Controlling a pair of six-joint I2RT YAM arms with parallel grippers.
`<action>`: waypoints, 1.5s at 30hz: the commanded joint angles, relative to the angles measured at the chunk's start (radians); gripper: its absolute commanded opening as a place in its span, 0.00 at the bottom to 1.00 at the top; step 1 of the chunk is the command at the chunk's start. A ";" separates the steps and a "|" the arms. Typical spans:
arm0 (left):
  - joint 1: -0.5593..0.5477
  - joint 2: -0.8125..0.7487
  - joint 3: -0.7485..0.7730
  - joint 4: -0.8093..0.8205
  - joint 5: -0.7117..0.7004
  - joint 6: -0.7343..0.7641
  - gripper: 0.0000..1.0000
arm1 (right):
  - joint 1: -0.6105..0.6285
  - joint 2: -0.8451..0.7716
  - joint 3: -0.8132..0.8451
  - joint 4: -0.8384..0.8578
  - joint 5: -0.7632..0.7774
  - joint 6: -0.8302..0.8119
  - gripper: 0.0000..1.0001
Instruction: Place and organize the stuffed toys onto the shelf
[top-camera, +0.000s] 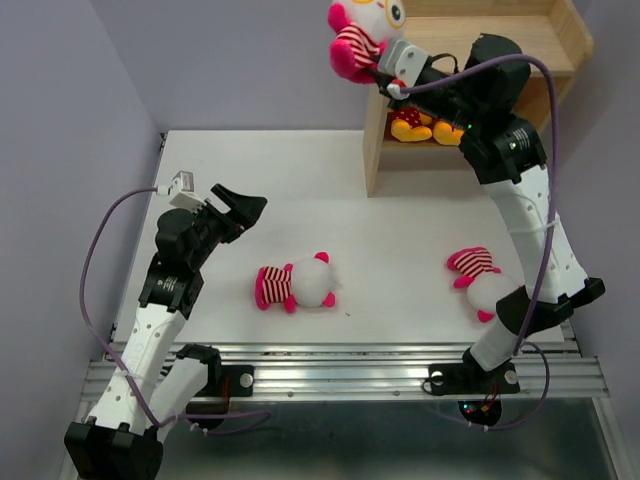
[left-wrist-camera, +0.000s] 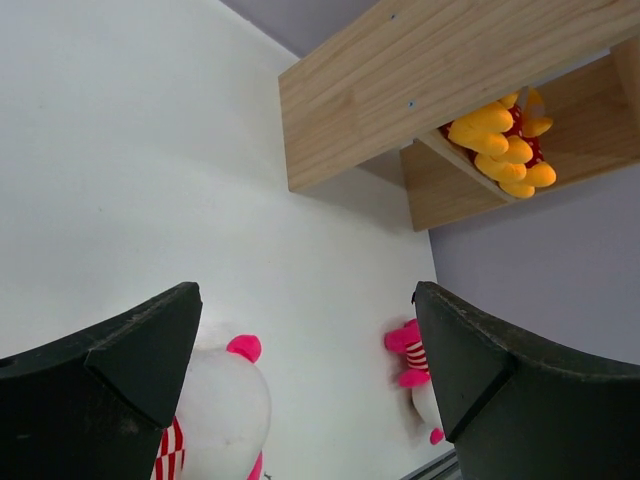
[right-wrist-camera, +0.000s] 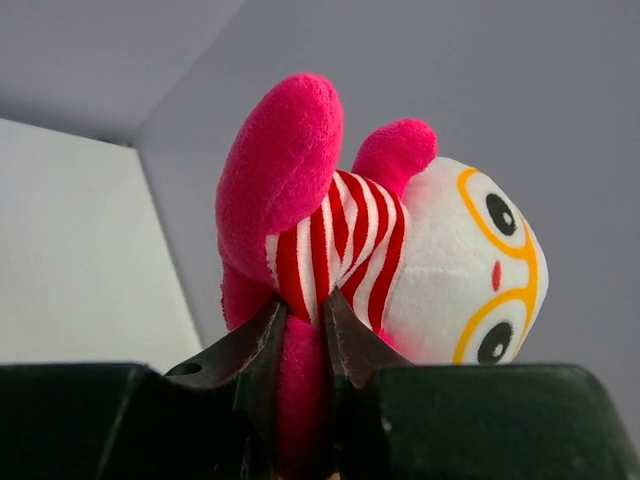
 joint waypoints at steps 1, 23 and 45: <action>0.008 -0.020 -0.022 0.051 0.012 0.013 0.99 | -0.147 0.084 0.100 0.089 -0.061 0.062 0.01; 0.010 -0.004 -0.089 0.092 0.052 0.007 0.99 | -0.517 0.328 0.139 0.578 -0.557 0.375 0.08; 0.011 -0.004 -0.089 0.086 0.058 0.003 0.99 | -0.567 0.374 0.129 0.578 -0.546 0.487 0.51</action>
